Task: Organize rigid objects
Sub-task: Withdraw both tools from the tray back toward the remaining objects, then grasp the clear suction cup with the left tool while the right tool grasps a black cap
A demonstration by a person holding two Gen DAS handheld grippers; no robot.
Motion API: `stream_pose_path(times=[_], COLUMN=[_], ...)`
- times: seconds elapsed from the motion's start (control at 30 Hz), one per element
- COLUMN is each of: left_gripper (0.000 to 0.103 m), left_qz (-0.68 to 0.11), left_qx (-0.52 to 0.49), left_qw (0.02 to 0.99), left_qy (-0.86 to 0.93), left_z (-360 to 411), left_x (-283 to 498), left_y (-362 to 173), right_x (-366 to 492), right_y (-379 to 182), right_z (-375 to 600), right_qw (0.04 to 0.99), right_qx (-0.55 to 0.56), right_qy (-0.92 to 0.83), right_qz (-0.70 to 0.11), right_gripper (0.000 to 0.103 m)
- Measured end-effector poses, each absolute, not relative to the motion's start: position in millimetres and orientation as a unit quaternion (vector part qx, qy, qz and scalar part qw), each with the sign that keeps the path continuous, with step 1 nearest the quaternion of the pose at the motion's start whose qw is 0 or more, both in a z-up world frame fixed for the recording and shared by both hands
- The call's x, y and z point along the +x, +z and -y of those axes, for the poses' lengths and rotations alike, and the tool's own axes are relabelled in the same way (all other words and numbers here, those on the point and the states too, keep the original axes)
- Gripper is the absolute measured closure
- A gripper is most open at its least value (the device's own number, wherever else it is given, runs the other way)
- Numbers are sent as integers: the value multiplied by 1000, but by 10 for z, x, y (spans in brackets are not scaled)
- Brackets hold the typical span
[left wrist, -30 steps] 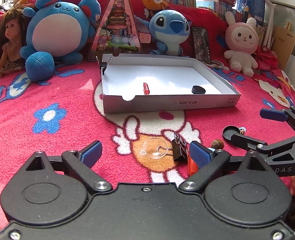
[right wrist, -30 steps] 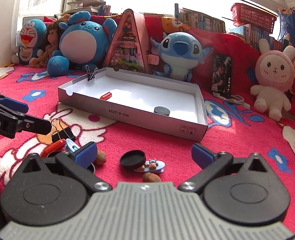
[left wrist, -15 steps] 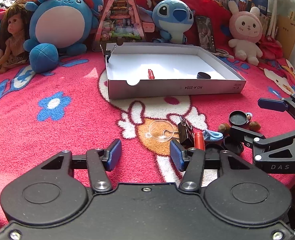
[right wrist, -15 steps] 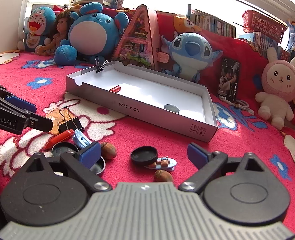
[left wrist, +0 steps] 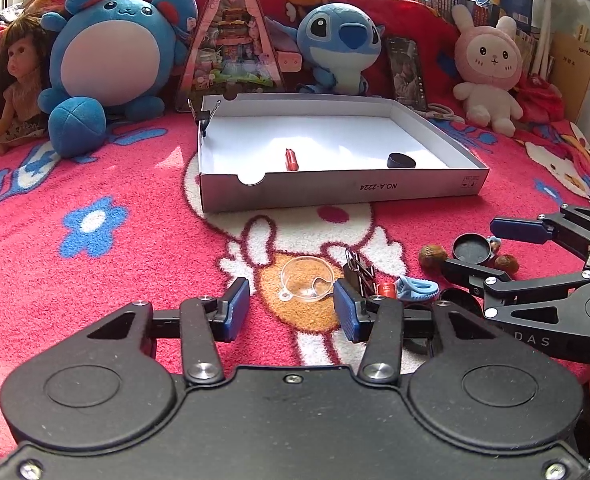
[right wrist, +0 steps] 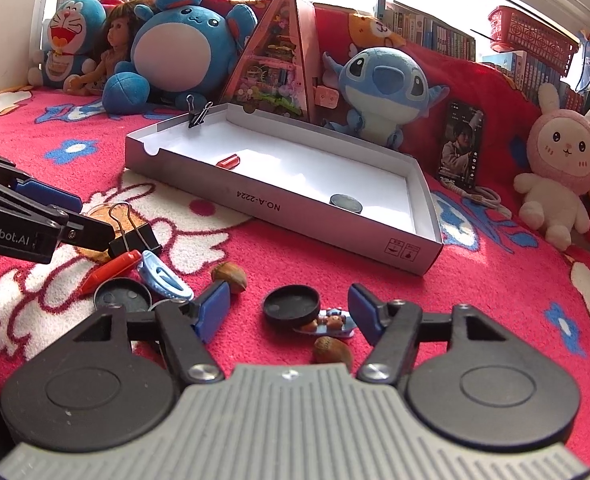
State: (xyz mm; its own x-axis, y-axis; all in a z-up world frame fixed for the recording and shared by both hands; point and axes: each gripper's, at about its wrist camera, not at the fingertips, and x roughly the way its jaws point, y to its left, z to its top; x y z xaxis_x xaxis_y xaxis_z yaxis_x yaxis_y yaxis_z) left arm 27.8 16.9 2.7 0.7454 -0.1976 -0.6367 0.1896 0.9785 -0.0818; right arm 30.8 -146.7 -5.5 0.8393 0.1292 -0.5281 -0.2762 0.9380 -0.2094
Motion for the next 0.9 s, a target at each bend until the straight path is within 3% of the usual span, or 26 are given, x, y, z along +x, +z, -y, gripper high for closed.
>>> stream_pose_path(times=[0.1,0.17,0.3,0.47,0.9], left_gripper=[59,65,76,76,76], left_qz=[-343,-345,-342,-339,-328], left_qx=[-27,-29,-16,-13,-27], left_qw=[933,933,935,936,940], left_qy=[-105,-103,-96,-92,-88], left_z=[-189,-189,-158,-147,-225], left_x=[301,317,327,313,343], left_y=[29,25,15,24,161], right_x=[325,327,333,333,342], right_y=[-68,-76,-74,-61,54], right_z=[1468,1465,1451,1444,1524], right_qw=[948,948,947,947,953], right_qx=[-138,-142,-151,-155,-130], right_qy=[104,101,98,88,81], right_qz=[-267,-266,-266,-266,-262], right_gripper=[30,32,50,65,66])
